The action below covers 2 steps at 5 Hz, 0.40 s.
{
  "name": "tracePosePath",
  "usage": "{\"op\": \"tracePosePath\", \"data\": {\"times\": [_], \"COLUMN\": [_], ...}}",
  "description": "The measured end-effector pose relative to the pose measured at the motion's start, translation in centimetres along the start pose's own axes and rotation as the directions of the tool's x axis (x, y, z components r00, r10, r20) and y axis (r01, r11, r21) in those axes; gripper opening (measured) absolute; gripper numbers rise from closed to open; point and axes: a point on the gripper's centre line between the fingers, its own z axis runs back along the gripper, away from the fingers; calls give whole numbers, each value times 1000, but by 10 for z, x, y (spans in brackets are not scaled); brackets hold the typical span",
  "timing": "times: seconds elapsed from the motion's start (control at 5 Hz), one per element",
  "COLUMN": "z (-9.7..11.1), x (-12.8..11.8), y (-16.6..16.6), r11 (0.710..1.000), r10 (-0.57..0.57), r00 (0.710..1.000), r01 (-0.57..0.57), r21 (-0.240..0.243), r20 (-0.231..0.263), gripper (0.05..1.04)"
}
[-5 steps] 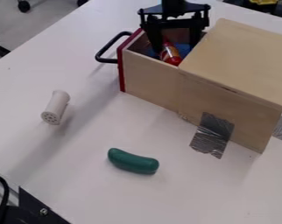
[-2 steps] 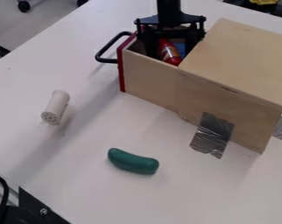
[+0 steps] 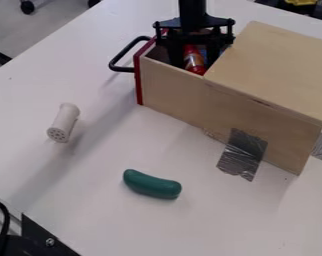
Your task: Take the thing out of the drawer and put it on the left side of the table
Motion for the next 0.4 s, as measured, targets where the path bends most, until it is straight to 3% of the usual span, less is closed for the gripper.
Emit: {"op": "tracePosePath", "data": {"times": [0.4], "z": [5], "x": [4], "y": [0], "r11": [1000], "r10": [8], "r00": [1000], "r01": [-8], "r21": [-11], "r20": [7], "gripper": [408]}}
